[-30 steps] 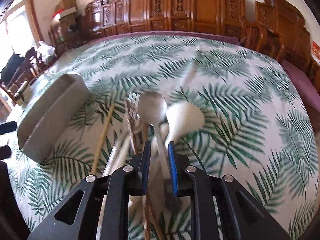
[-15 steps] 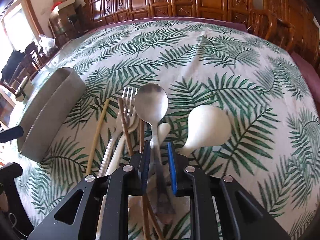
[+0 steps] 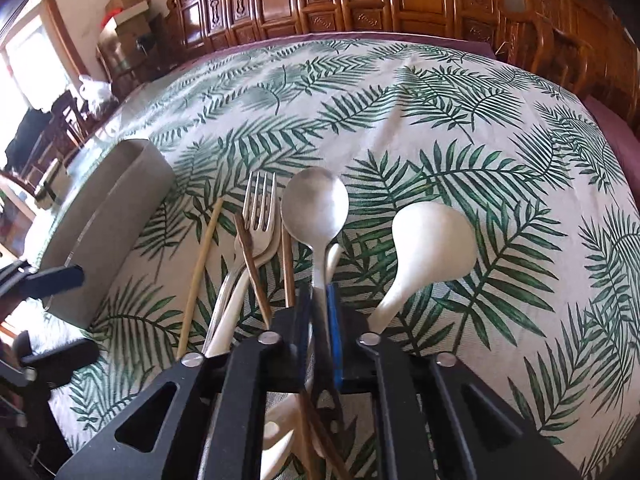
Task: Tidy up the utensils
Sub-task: 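Grasp another chopstick with the left tool while the right tool grasps a slotted-handle metal spoon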
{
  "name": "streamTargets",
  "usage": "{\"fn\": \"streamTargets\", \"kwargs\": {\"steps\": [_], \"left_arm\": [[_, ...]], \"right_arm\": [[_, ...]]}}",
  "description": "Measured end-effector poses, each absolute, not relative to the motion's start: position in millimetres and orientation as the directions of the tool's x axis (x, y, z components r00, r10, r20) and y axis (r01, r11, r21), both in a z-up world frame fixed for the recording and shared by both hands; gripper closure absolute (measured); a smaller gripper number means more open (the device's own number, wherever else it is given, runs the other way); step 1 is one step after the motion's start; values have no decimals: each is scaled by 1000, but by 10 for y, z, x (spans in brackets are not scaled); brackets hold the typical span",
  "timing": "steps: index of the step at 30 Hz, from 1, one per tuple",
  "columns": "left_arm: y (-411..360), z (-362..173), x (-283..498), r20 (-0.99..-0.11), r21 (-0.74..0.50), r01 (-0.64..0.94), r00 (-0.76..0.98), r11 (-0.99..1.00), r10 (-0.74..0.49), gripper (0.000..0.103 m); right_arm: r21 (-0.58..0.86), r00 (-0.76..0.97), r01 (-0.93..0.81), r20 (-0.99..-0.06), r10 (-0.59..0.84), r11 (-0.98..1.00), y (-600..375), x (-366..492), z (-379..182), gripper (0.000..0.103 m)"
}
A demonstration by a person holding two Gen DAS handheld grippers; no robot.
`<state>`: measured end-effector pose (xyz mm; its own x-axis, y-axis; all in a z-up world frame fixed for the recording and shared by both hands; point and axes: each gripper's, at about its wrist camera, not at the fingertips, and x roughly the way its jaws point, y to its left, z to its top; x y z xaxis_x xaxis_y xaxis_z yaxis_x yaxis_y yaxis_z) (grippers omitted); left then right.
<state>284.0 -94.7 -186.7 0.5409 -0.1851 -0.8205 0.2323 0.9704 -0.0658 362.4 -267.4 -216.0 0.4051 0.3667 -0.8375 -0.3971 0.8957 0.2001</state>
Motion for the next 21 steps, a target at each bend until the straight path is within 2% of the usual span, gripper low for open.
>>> {"fn": "streamTargets", "kwargs": {"steps": [6, 11, 17, 21], "left_arm": [[-1039, -1978, 2919, -835, -58, 233, 522, 971, -175, 36], [-1109, -2058, 3004, -845, -50, 230, 509, 972, -164, 37], [-1201, -2150, 3106, -854, -28, 232, 499, 972, -144, 46], [-1250, -2198, 3155, -862, -39, 237, 484, 971, -153, 59]], "right_arm": [[234, 407, -378, -827, 388, 896, -2778, 3623, -2136, 95], [270, 455, -367, -782, 425, 890, -2917, 3589, -1966, 95], [312, 494, -351, -739, 458, 883, -3072, 3587, -1846, 95], [294, 510, -343, -739, 440, 892, -3105, 3597, -1831, 95]]}}
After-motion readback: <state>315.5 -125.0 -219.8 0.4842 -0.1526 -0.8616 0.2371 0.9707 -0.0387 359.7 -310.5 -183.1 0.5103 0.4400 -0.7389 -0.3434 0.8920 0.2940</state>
